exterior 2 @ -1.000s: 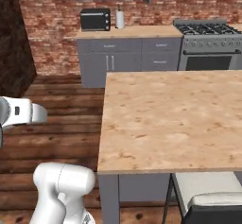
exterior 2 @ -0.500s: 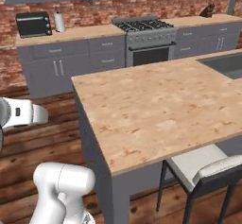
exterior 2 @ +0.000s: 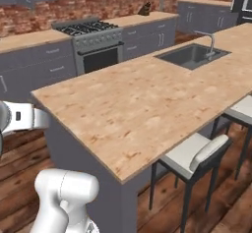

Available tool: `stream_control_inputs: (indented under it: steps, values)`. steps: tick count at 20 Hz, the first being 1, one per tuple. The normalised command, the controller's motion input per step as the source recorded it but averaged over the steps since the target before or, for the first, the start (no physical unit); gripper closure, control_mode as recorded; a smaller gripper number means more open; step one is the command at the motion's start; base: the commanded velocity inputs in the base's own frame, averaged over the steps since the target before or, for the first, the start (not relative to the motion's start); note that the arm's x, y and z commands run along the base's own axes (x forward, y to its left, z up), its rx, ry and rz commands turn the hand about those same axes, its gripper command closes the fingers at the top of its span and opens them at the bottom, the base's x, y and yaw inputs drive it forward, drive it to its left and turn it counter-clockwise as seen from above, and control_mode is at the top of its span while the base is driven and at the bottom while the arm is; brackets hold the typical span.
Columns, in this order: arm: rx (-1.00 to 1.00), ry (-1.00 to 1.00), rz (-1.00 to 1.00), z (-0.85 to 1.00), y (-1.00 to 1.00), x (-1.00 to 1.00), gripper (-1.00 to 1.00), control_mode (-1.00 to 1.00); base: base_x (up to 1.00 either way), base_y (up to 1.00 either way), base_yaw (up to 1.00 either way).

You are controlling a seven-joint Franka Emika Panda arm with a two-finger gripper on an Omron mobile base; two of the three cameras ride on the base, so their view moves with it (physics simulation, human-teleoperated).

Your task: There is a bowl on the dining counter. Grab a lemon wedge from the fridge and place it in the bowl. Then get the liquor bottle and glass cup from the cabinet and place them next to the bowl.

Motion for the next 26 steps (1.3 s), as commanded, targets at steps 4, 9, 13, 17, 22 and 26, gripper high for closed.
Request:
stream_control_inputs:
  steps: [4,9,13,17,22,26]
  values:
    - [0.00,0.00,0.00,0.00,0.00,0.00,-1.00,1.00,0.52,1.00,-0.37]
    - [0.00,0.00,0.00,0.00,0.00,0.00,-1.00,1.00,0.51,1.00,-0.32]
    - [0.00,0.00,0.00,0.00,0.00,0.00,-1.00,1.00,0.20,1.00,-0.38]
    - [0.00,0.00,0.00,0.00,0.00,0.00,-1.00,1.00,-0.46,1.00,-0.26]
    - [0.00,0.00,0.00,0.00,0.00,0.00,-1.00,1.00,-0.07,1.00,-0.07]
    - [0.00,0.00,0.00,0.00,0.00,0.00,-1.00,1.00,0.38,1.00,-0.01]
